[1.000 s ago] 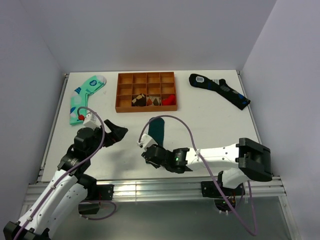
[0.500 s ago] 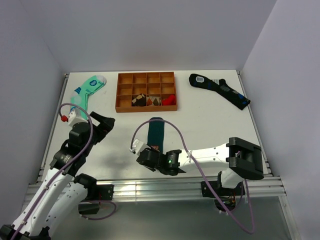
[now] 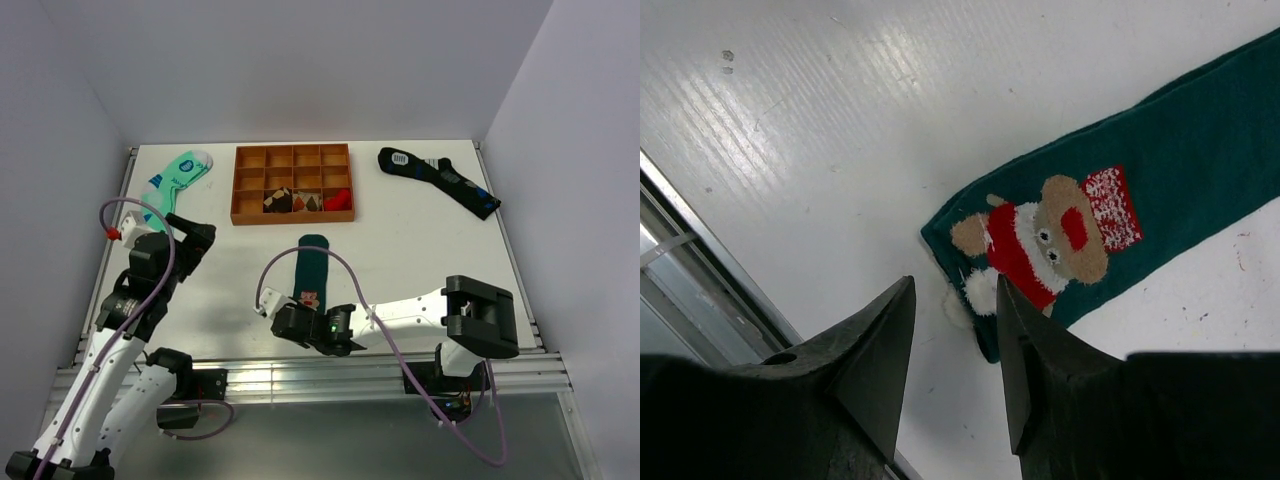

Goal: Roll the socks
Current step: Roll the sock at the center of the board.

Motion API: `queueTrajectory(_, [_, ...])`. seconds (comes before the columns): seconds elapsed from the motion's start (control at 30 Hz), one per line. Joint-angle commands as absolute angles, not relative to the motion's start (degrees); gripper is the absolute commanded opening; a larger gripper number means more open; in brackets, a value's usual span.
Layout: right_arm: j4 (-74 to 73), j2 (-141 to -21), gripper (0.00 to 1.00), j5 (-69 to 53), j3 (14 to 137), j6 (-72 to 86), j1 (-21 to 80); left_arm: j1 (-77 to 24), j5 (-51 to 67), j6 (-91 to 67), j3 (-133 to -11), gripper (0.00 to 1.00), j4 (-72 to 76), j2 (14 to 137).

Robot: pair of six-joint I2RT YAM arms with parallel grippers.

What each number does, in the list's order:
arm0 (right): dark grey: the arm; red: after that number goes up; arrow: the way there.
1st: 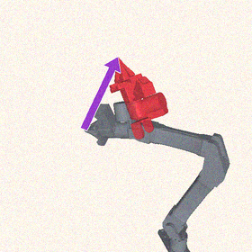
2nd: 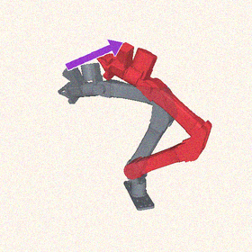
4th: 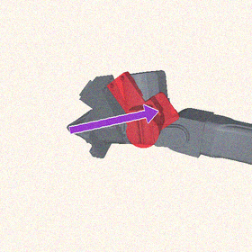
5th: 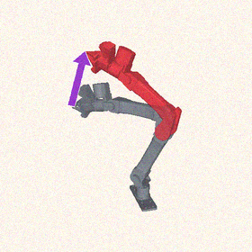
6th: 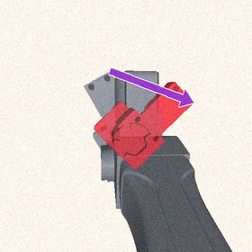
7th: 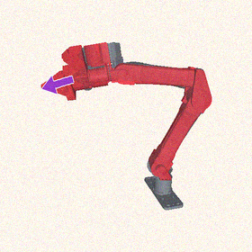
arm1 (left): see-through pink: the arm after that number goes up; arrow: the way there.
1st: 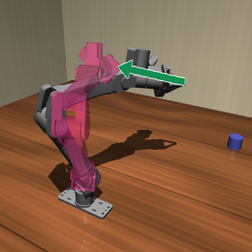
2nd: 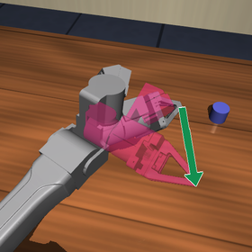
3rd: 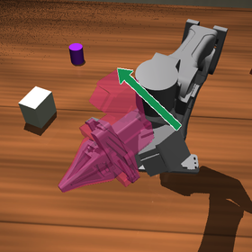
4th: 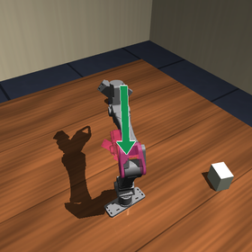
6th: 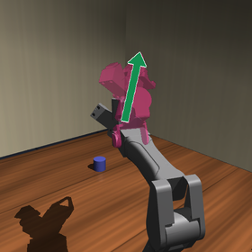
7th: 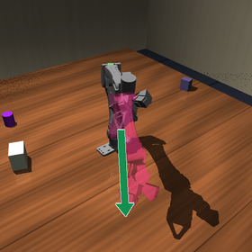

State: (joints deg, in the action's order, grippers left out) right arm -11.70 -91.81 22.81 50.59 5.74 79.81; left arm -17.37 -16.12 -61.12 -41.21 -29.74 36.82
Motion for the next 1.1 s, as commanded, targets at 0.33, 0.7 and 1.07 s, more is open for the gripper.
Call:
queueTrajectory(0.33, [-10.64,-93.34,0.44,23.73,51.85,4.04,80.86,-14.24,-11.51,-58.19,-40.61,0.97,-25.75,36.83])
queueTrajectory(0.7, [-9.58,-94.74,0.45,24.17,51.86,3.78,80.86,-13.8,-10.99,-57.39,-39.2,0.97,-24.35,36.83])
queueTrajectory(1.07, [-5.37,-95.54,0.42,28.47,49.92,5.1,80.95,-13.62,-10.72,-57.48,-37.44,0.97,-22.94,36.56])
